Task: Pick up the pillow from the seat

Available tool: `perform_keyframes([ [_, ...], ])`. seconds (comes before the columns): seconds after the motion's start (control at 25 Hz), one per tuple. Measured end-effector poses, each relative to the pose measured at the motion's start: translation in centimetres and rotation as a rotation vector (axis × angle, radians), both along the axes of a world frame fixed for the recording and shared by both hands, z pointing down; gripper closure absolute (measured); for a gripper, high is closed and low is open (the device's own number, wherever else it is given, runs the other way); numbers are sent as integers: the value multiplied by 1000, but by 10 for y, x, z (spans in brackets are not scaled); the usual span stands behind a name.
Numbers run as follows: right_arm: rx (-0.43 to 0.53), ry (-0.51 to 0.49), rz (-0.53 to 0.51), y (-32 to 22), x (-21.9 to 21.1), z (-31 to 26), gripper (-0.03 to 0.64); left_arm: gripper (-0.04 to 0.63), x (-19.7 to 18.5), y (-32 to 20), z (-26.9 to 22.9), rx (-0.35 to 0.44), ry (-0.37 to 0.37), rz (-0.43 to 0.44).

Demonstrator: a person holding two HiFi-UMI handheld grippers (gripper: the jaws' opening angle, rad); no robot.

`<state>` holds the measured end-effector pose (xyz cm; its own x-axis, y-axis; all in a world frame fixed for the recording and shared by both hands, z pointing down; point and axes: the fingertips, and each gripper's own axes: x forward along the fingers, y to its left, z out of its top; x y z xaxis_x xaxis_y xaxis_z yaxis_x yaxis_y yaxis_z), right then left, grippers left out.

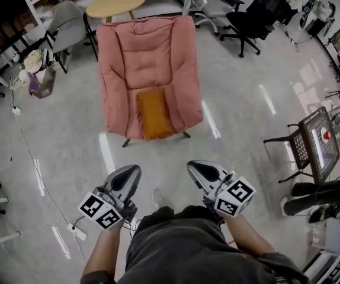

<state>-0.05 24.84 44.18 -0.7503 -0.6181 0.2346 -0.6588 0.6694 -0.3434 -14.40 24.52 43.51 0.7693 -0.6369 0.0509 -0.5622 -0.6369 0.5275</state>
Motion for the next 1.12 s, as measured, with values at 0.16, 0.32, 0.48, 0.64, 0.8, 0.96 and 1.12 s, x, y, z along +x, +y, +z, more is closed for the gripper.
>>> perform_keyframes([
  [0.16, 1, 7, 8, -30, -7, -4, 603, 586, -9, -30, -3, -2, -3, 4],
  [0.32, -6, 17, 9, -58, -13, 3, 603, 586, -17, -56, 3, -12, -5, -3],
  [0.48, -15, 32, 0, -90, -13, 17, 603, 586, -17, -81, 14, -34, -14, -8],
  [0.64, -62, 38, -5, -131, -12, 45, 603, 586, -14, -111, 29, -65, -28, -12],
  [0.8, -131, 20, -10, -175, -10, 79, 603, 586, -8, -146, 51, -122, -25, -28],
  [0.96, -150, 33, -40, -225, -5, 107, 603, 586, 7, -192, 73, -143, -36, -34],
  [1.12, -205, 29, -69, -266, 7, 139, 603, 586, 24, -227, 96, -194, -68, -55],
])
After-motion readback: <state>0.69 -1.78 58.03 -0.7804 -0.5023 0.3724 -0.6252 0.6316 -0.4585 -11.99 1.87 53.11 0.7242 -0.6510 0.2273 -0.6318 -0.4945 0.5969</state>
